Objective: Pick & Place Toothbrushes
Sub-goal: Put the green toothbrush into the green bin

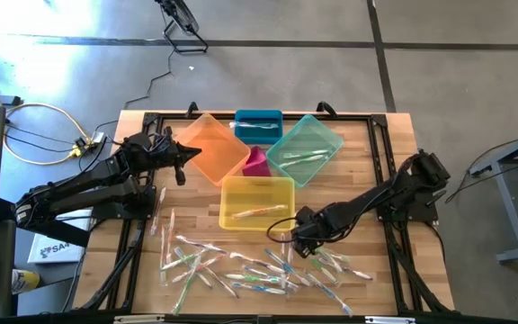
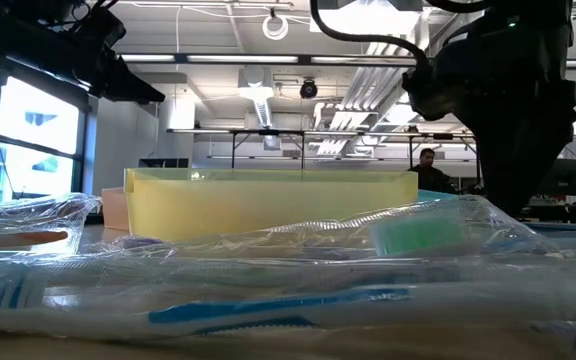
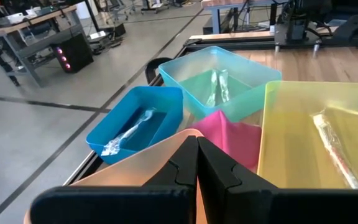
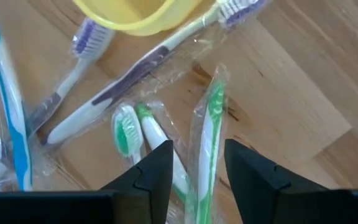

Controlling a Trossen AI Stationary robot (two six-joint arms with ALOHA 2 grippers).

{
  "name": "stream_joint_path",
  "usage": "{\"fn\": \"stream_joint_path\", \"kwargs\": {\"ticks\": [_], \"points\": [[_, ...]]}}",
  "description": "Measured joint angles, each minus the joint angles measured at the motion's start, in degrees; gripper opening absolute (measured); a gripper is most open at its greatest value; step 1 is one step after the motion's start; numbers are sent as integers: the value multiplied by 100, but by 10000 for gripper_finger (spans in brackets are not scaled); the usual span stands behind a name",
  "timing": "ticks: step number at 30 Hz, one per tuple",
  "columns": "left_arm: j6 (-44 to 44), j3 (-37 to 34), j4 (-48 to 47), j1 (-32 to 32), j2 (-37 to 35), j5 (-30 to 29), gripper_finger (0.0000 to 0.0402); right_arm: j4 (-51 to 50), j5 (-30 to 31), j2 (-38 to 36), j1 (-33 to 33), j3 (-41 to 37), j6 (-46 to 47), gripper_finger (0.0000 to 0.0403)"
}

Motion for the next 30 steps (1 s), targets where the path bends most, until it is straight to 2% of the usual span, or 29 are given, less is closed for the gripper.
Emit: {"fn": "stream_joint_path", "kwargs": {"ticks": [17,30], "points": [[15,0,-85,1,-1,1,0,67,136,0,4,-3,81,136],[15,0,-85,0,0,3,0,468,136,0,17,-376,379,136]]}}
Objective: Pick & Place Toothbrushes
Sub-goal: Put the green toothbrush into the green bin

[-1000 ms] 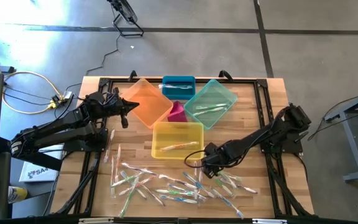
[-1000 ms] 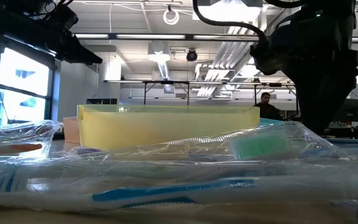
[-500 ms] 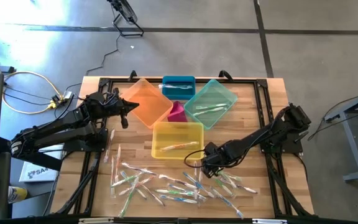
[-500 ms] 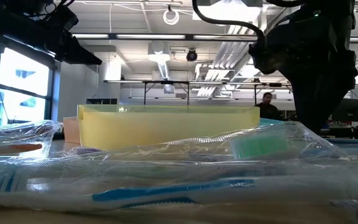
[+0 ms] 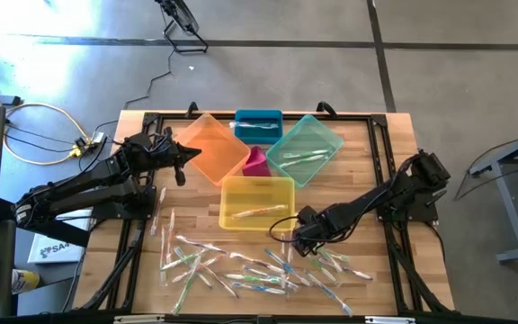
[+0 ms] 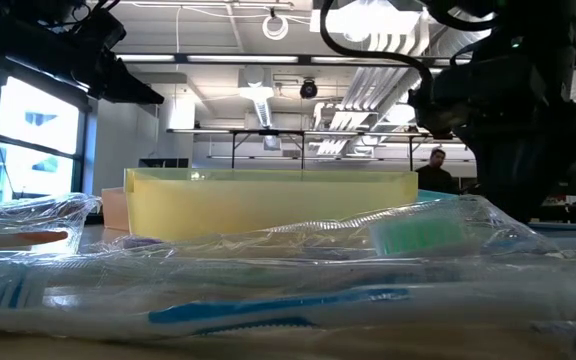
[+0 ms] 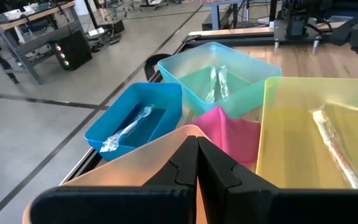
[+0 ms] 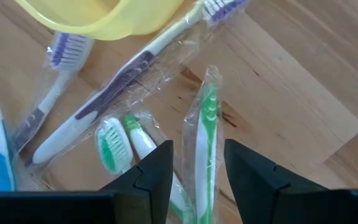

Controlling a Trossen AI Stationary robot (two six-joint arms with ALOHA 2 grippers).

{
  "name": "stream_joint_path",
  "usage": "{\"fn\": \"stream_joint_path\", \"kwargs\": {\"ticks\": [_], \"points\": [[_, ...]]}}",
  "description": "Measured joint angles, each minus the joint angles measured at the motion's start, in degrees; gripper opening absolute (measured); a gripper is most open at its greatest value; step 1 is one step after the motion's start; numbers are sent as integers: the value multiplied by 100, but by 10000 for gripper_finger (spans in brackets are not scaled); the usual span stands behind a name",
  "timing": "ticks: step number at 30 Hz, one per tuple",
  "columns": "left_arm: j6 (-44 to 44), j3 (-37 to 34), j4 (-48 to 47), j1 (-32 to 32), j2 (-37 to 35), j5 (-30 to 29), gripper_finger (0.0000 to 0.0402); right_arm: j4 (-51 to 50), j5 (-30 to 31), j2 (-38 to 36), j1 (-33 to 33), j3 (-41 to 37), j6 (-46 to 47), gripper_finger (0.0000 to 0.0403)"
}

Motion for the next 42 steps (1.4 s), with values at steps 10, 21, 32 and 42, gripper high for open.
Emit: {"fn": "stream_joint_path", "kwargs": {"ticks": [10,21,32,42], "points": [[0,0,0,0,0,1,0,-3,0,0,0,0,-15,136],[0,0,0,1,0,1,0,65,-4,264,31,-7,-17,136],[0,-2,2,2,-2,4,0,179,-4,409,90,0,-17,135],[0,-2,2,2,-1,3,0,122,-2,415,90,-10,-17,60]]}}
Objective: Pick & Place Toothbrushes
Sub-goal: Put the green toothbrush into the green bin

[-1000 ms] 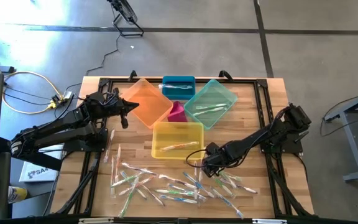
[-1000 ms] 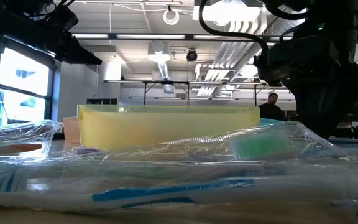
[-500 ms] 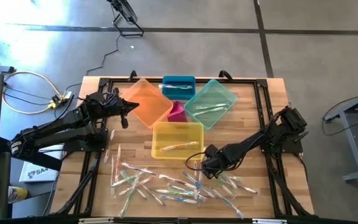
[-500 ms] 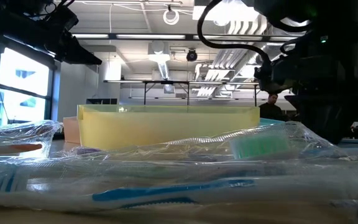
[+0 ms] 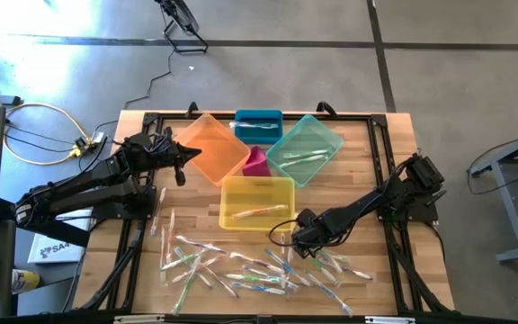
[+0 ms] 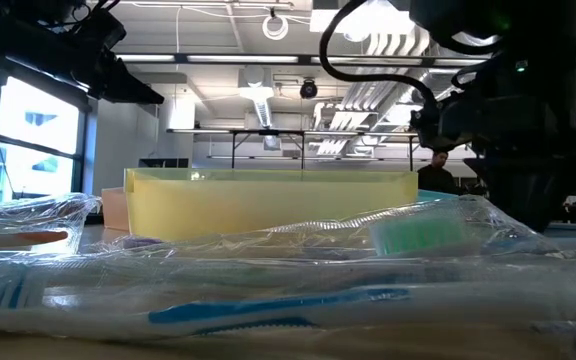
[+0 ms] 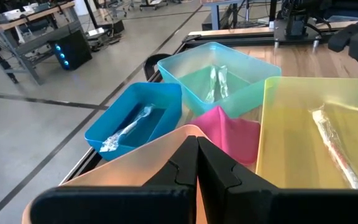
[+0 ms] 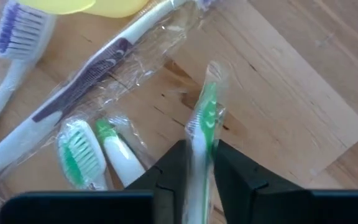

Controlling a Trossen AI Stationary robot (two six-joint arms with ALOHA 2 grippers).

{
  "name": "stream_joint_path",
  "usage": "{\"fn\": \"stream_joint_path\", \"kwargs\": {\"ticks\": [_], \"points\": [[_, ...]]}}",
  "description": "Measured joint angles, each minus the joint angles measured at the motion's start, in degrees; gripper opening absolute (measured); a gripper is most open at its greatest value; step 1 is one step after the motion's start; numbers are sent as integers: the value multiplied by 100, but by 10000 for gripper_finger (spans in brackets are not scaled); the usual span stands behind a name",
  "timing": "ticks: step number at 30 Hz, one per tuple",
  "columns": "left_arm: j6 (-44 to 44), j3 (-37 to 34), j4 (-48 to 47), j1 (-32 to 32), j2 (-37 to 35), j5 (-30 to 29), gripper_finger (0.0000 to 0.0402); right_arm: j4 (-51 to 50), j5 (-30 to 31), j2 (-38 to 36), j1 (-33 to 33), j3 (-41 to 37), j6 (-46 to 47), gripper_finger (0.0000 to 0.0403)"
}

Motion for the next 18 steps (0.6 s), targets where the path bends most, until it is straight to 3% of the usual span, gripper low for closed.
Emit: {"fn": "stream_joint_path", "kwargs": {"ticks": [6,18], "points": [[0,0,0,0,0,2,0,4,-4,2,-2,-3,0,22],[0,0,0,-1,0,0,0,2,21,2,0,-1,148,19]]}}
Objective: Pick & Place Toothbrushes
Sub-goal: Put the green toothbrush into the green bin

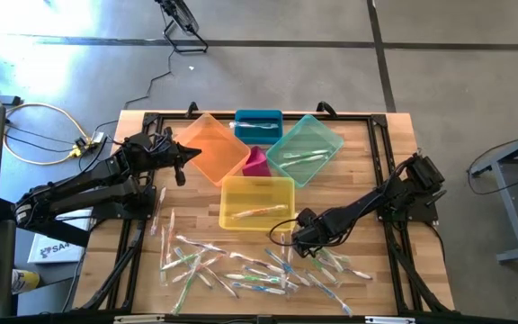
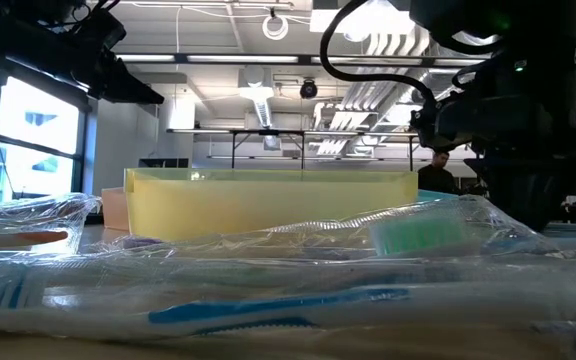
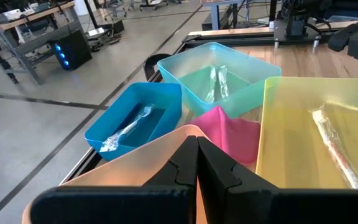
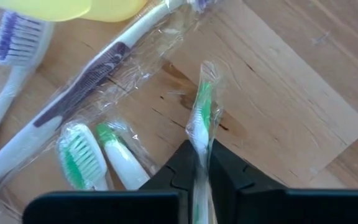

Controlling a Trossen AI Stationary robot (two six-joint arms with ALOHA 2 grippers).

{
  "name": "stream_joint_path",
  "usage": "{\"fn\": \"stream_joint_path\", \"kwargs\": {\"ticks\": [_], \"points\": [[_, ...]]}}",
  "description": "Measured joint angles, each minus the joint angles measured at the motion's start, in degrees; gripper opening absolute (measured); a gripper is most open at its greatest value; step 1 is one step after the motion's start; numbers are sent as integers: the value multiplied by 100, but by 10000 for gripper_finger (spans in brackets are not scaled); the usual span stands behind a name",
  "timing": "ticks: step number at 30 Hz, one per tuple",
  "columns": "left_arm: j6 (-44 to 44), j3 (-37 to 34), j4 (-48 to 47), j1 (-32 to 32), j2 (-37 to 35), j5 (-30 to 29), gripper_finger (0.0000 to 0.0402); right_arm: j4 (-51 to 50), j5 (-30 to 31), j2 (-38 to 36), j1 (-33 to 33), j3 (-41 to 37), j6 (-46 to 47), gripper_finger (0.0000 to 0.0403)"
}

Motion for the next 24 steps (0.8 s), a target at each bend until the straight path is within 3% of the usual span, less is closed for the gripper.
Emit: {"fn": "stream_joint_path", "kwargs": {"ticks": [17,24], "points": [[0,-4,1,1,0,-1,0,-4,-115,-46,-33,4,-21,20],[-2,-4,0,0,1,0,0,2,-134,-485,-123,4,-158,17]]}}
